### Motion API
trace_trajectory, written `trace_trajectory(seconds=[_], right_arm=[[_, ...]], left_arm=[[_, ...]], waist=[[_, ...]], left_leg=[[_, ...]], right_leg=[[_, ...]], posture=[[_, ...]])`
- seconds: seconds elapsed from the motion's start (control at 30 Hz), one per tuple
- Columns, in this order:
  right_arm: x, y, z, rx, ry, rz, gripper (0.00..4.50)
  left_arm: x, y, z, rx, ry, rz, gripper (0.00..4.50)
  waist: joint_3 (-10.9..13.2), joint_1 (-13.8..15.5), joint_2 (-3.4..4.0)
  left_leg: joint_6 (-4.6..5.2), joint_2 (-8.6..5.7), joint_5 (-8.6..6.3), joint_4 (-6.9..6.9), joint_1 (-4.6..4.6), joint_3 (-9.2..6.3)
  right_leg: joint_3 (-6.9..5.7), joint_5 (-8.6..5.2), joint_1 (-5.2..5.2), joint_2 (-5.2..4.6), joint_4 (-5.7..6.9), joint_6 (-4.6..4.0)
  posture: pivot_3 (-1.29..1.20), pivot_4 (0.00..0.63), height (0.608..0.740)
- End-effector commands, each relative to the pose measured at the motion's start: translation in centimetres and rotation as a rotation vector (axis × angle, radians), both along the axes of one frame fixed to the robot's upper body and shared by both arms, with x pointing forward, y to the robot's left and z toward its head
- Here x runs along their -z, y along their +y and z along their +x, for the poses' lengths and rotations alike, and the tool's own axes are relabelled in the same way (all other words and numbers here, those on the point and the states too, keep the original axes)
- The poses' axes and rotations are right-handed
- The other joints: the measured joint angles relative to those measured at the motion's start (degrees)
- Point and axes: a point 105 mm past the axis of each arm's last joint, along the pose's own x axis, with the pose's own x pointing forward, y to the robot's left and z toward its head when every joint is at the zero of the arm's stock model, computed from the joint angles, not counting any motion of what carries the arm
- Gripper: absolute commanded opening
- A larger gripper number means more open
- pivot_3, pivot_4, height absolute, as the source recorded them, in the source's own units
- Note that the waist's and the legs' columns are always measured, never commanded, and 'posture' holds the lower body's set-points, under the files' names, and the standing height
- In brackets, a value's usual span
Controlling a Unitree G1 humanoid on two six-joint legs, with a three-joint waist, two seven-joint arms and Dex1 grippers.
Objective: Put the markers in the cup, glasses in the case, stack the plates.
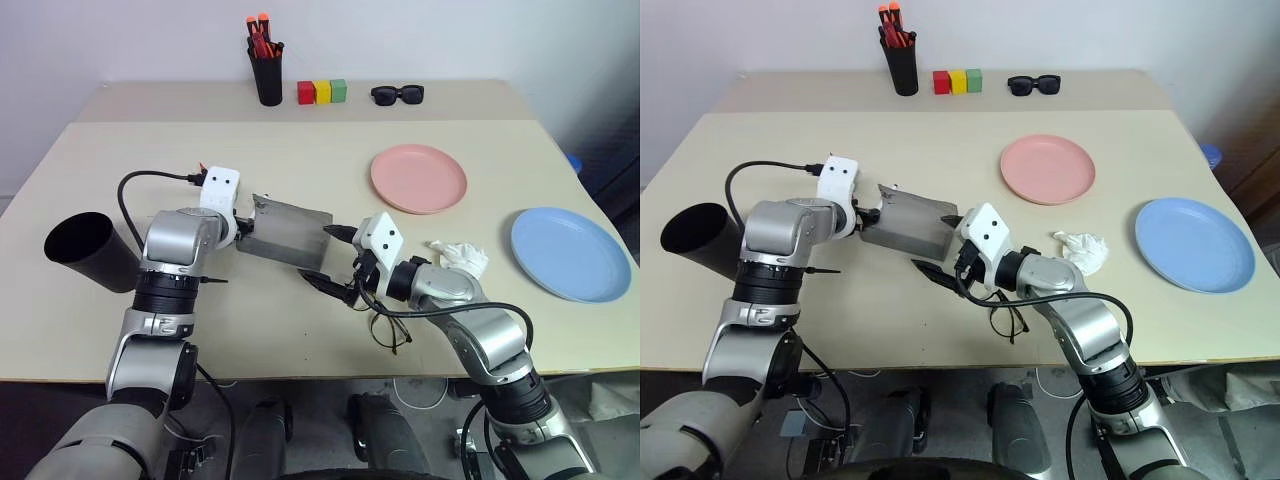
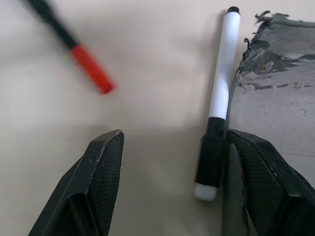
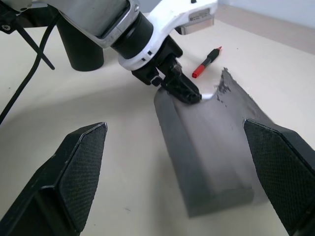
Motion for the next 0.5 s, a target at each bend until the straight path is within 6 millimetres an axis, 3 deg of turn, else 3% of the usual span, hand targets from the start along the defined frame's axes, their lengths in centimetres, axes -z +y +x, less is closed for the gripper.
trace_trajectory(seconds=[0.03, 0.2, 0.37, 0.5], right_arm=[[-0.7, 0.2, -0.3, -0.014, -0.033, 0.02, 4.5], [-0.7, 0.3, -0.3, -0.017, -0.031, 0.021, 4.5], [-0.7, 0.3, -0.2, -0.016, -0.028, 0.022, 4.5], [-0.7, 0.3, -0.1, -0.012, -0.028, 0.023, 4.5]], left_arm=[[-1.1, 1.6, 0.3, -0.088, -0.07, 0.003, 3.35], [-1.5, 0.5, 0.4, -0.056, -0.088, -0.065, 3.35], [-1.3, -4.1, -0.9, 0.199, -0.064, -0.075, 3.35], [-1.4, -5.3, -1.6, 0.278, -0.066, -0.078, 3.35]], waist=[[0.0, 0.1, 0.0], [0.0, 0.2, 0.0], [0.0, 0.3, 0.0], [0.0, 0.2, 0.0]], left_leg=[[0.0, 0.0, 0.0, 0.0, 0.0, 0.0], [-0.01, -0.01, 0.01, 0.01, -0.03, 0.0], [-0.03, -0.02, 0.01, 0.0, -0.06, 0.0], [-0.03, -0.02, 0.01, 0.0, -0.06, 0.0]], right_leg=[[0.0, 0.0, 0.0, -0.01, 0.0, 0.0], [0.0, 0.0, 0.0, -0.02, -0.01, 0.0], [0.0, 0.0, 0.0, -0.03, -0.04, 0.0], [0.0, 0.0, 0.0, -0.03, -0.05, 0.0]], posture=[[0.0, 0.15, 0.74], [0.0, 0.15, 0.74], [0.0, 0.15, 0.74], [0.0, 0.15, 0.74]])
